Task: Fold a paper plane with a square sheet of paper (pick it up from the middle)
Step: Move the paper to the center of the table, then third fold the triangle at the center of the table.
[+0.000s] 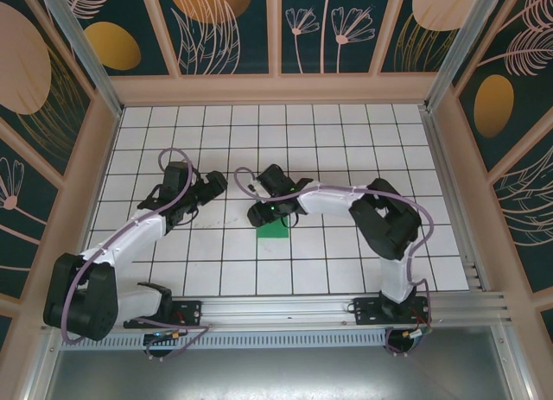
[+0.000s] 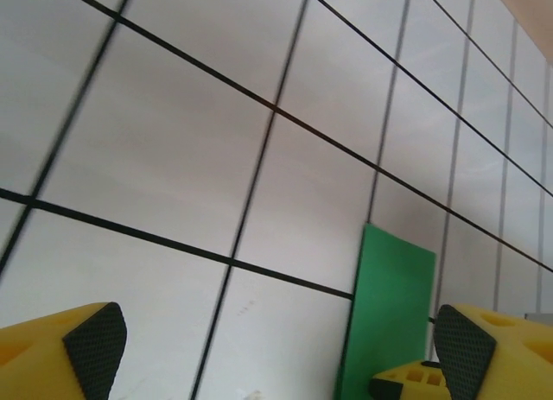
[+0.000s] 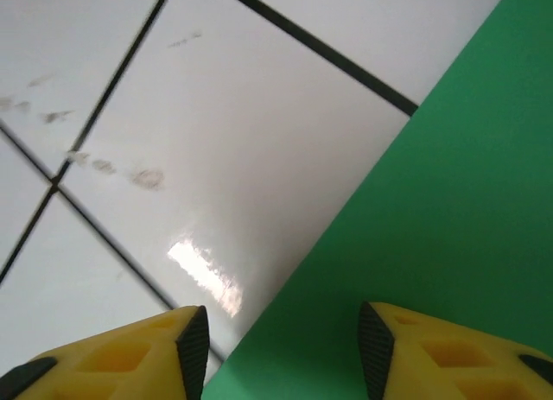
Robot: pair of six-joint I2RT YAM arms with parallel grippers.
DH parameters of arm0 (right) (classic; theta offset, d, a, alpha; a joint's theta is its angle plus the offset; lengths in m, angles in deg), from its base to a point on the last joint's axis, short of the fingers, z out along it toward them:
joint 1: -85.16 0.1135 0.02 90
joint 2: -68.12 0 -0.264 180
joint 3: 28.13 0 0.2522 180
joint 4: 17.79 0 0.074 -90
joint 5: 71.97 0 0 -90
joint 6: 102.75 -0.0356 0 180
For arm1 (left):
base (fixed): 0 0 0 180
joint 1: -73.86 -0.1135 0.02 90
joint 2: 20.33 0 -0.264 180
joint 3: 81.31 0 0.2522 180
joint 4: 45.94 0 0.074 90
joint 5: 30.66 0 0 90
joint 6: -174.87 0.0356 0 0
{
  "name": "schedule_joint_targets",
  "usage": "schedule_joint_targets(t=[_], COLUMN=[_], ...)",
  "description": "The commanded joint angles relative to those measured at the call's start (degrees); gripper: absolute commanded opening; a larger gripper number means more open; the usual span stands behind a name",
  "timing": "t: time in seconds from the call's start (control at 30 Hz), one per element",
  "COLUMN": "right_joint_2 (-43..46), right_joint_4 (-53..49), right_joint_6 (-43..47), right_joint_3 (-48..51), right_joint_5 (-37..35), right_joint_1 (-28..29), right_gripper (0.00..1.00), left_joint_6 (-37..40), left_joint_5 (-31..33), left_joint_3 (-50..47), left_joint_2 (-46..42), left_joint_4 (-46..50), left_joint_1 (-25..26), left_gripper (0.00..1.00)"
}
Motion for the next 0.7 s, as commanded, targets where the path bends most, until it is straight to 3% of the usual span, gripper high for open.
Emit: schedule_joint_targets(t=[0.0,0.1,0.2,0.4,0.5,0.67], right_joint_2=[10.45,16.75,21.74,26.41,28.01,28.05], right_joint_4=[1.92,4.23,5.81,7.21,11.11,12.63], right_joint_6=[-8.66,-18.25,-23.81,-32.62,-35.67,-39.59], right_joint_3=[3.92,9.57,14.63,21.12,24.28,26.86], right_joint_5=[2.82,1.44,-0.02,-1.52,-0.10,0.05], right_joint_1=[-2.94,-6.14,-7.99,-10.72,-11.11,-11.27], right_gripper=[0.58,0.62,0.66,0.75,0.80,0.82], left_joint_6=[1.10,1.97,2.67,0.02,-1.23,-2.16], left_joint_5=[-7.45,-16.03,-19.14,-19.57,-18.73,-16.87], left_joint_3=[-0.49,-0.29,1.23,4.22,6.16,8.49], left_joint_2=[0.63,2.13,4.62,10.89,14.88,21.59], left_joint_4=[-5.89,-11.14,-12.63,-14.86,-15.70,-15.47], left_joint_1=[0.38,0.45,1.09,6.72,10.96,14.08], left_gripper=[0.93,0.91,0.85,0.65,0.61,0.47])
